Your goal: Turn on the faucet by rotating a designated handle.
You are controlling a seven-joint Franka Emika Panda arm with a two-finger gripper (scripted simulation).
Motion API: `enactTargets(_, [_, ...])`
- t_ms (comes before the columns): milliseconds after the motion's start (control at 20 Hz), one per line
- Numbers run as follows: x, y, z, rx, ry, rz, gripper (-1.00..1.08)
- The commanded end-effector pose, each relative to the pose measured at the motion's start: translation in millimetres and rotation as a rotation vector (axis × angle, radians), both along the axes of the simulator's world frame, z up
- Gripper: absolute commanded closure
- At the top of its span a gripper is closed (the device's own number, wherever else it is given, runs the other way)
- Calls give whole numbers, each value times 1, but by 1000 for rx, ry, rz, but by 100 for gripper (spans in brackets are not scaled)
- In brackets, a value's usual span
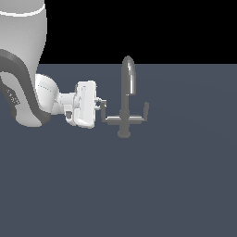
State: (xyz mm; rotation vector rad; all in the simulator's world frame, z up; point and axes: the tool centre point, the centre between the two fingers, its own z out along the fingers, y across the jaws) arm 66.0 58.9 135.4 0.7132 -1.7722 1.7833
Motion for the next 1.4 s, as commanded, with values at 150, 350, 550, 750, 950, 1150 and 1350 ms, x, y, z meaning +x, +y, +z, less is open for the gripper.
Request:
enactTargets(150, [1, 2, -5, -10, 32, 9, 108])
enactTargets(350, [1, 2, -6, -11, 32, 9, 108])
enactTargets(550, [-6, 2, -3, -10, 32, 9, 108])
enactTargets(750, [-15, 1, 0, -10, 32, 9, 108])
enactTargets(950, [-24, 1, 4, -10, 32, 9, 108])
enactTargets(1150, [-34, 1, 8, -10, 32, 9, 108])
enactTargets(1350, [-44, 1, 11, -11, 32, 9, 108])
